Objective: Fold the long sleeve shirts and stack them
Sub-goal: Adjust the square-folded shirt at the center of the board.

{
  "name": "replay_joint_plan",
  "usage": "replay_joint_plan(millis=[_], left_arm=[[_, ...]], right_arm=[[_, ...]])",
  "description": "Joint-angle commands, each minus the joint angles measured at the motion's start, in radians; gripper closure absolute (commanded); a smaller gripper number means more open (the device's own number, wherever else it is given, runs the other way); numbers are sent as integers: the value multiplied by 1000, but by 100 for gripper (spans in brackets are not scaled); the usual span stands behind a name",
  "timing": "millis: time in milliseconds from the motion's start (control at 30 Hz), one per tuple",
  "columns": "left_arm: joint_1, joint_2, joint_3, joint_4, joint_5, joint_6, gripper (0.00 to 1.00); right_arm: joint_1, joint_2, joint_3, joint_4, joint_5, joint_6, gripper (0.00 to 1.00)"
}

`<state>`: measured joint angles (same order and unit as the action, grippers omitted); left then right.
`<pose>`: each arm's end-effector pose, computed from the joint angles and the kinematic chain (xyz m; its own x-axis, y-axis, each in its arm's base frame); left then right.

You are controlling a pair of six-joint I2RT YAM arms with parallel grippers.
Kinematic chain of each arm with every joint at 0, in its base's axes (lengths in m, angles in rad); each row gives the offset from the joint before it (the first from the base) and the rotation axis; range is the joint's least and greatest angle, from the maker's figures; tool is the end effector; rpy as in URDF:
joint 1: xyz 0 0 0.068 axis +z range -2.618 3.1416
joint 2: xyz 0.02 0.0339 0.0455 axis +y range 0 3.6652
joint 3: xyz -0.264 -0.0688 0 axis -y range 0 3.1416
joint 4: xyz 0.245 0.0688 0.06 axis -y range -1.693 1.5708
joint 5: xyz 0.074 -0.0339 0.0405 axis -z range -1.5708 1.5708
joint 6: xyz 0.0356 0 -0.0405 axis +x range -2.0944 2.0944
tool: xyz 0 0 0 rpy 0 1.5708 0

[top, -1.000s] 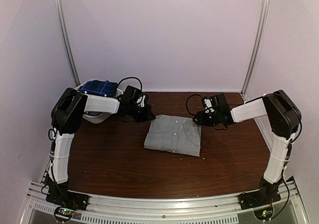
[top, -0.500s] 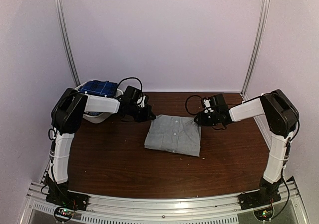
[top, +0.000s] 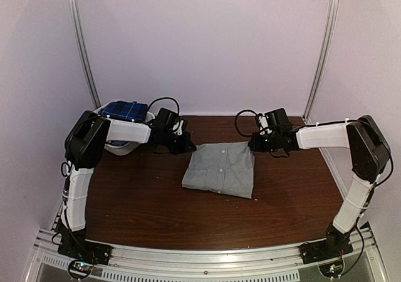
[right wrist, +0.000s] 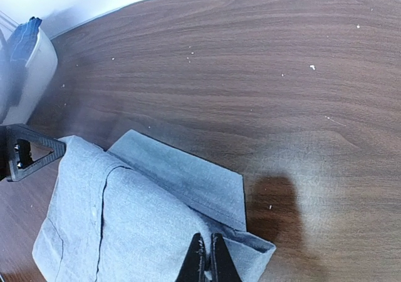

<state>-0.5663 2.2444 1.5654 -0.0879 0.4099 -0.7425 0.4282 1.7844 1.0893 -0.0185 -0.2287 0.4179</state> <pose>0.4057 -0.2748 0.1387 -0.9279 -0.1449 -0.3436 0.1450 0.7085 -0.6906 0.3466 0.1671 0.1895 -0.7716 0.0823 -0.6307 -0.2705 0.8550 0.4424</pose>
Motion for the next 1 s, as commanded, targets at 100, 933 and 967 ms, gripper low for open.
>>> replay_joint_plan(millis=[100,933,967], left_arm=[[-18,8,30,25,21,-5,100],[-1,-70,41,14,-16,55,52],[-1,-89,19,17,-9,58,52]], right_arm=[[4,-50,-44,-104,103,34,100],[-52,140,-171,134,42,86,100],[-54,153,-163,135,39,85,100]])
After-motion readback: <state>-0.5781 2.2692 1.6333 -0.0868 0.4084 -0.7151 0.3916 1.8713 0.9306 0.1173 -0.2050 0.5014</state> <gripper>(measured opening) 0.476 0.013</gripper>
